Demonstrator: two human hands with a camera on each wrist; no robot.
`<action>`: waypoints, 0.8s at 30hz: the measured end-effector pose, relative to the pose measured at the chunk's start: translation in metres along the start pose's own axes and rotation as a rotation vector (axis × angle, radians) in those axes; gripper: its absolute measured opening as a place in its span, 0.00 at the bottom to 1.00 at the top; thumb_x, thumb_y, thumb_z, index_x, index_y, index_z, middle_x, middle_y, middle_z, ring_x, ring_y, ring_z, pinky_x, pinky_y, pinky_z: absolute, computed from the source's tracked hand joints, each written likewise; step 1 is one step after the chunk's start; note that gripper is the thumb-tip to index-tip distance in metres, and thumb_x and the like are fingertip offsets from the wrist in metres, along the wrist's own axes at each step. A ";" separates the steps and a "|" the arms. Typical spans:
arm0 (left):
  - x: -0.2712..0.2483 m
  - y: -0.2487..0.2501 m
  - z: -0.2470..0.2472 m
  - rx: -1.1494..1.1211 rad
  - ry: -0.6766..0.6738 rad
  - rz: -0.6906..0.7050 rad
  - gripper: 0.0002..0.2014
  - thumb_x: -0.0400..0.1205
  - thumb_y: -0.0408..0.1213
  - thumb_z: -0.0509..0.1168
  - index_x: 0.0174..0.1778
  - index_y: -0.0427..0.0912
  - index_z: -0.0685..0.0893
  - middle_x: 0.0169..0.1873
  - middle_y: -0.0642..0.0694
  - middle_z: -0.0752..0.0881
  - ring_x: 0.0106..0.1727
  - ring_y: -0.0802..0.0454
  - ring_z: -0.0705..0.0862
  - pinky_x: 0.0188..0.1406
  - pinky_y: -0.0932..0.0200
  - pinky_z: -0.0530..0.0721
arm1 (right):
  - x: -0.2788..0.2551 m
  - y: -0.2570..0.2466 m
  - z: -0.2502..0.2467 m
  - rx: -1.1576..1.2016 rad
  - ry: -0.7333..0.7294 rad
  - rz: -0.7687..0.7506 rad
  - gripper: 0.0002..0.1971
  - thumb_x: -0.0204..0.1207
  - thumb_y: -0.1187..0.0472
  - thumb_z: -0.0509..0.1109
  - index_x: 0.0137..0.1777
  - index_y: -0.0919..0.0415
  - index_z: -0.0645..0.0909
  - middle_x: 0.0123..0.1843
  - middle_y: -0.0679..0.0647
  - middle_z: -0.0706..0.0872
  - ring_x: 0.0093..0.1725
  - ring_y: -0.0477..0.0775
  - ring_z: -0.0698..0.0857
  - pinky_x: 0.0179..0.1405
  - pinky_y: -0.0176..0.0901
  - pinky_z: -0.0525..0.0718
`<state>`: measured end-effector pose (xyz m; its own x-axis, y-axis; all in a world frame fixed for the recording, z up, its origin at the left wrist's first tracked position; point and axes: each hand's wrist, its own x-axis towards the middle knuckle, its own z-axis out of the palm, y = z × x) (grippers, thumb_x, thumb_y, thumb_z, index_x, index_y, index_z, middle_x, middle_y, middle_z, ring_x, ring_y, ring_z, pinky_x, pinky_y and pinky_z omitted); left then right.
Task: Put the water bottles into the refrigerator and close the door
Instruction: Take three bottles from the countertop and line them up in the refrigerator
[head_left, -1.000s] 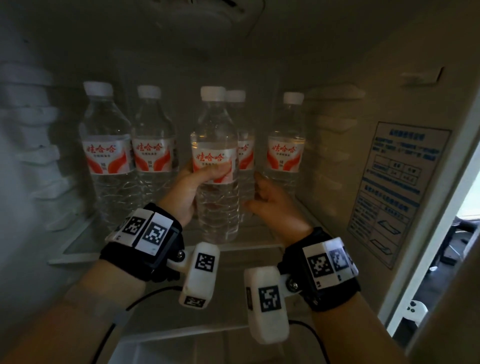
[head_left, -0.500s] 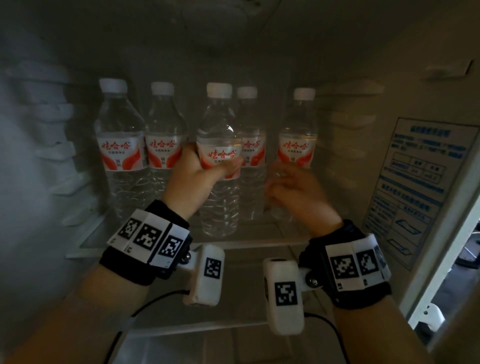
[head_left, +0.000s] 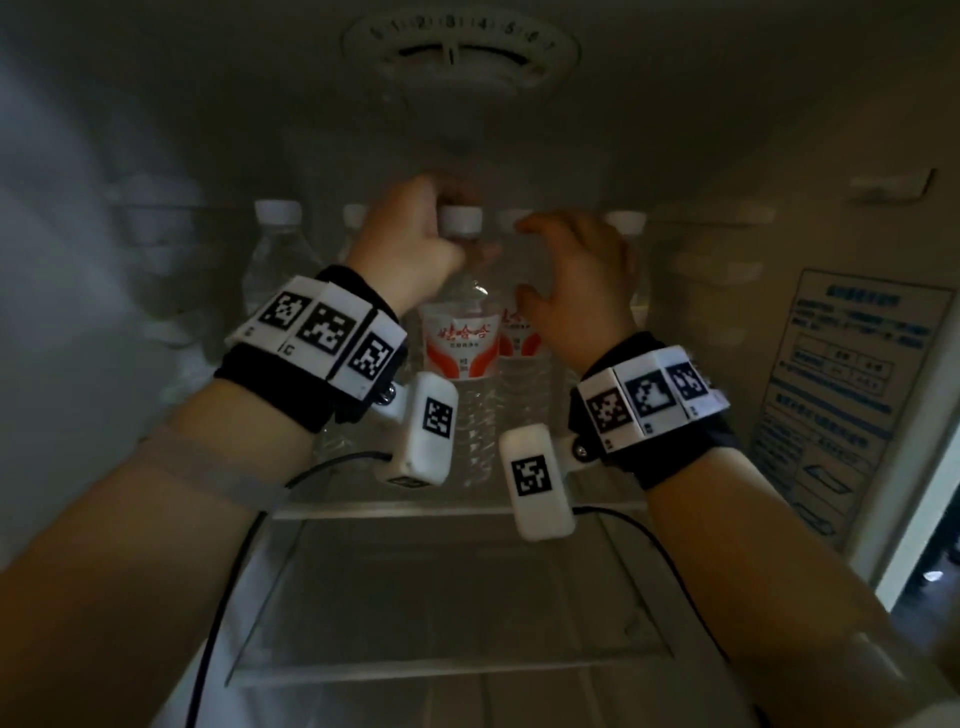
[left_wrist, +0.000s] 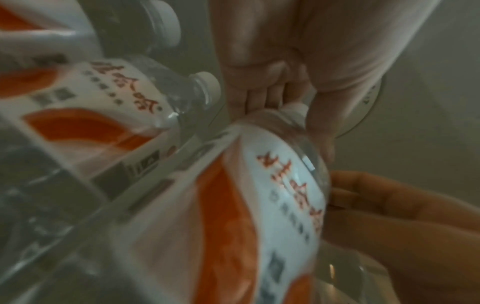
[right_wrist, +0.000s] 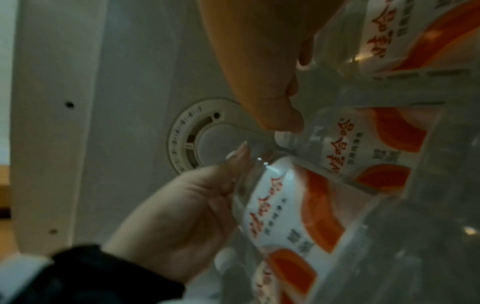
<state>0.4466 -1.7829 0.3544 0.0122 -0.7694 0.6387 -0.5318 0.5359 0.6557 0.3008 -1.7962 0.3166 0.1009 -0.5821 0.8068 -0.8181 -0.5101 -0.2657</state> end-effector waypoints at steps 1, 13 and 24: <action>0.001 -0.001 0.000 -0.032 0.000 -0.008 0.23 0.69 0.32 0.75 0.59 0.42 0.78 0.56 0.47 0.81 0.61 0.48 0.81 0.63 0.50 0.81 | 0.001 0.000 0.000 -0.037 -0.023 -0.002 0.28 0.70 0.60 0.68 0.71 0.50 0.70 0.73 0.56 0.74 0.76 0.59 0.66 0.77 0.58 0.54; 0.026 -0.007 -0.008 0.213 -0.012 0.087 0.16 0.76 0.28 0.68 0.60 0.43 0.81 0.55 0.48 0.81 0.56 0.51 0.79 0.54 0.59 0.78 | 0.035 -0.003 0.002 -0.052 -0.168 0.044 0.22 0.78 0.49 0.60 0.71 0.51 0.65 0.62 0.56 0.85 0.67 0.59 0.80 0.81 0.68 0.37; 0.034 -0.011 -0.005 0.638 -0.036 0.195 0.14 0.80 0.42 0.64 0.61 0.45 0.80 0.62 0.43 0.85 0.66 0.42 0.79 0.80 0.40 0.47 | 0.040 0.000 -0.004 0.054 -0.105 0.085 0.13 0.79 0.53 0.58 0.62 0.51 0.72 0.40 0.46 0.83 0.59 0.53 0.84 0.77 0.60 0.27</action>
<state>0.4568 -1.8131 0.3706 -0.1579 -0.6962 0.7002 -0.9182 0.3644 0.1553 0.3028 -1.8169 0.3508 0.0936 -0.6867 0.7209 -0.7951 -0.4874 -0.3610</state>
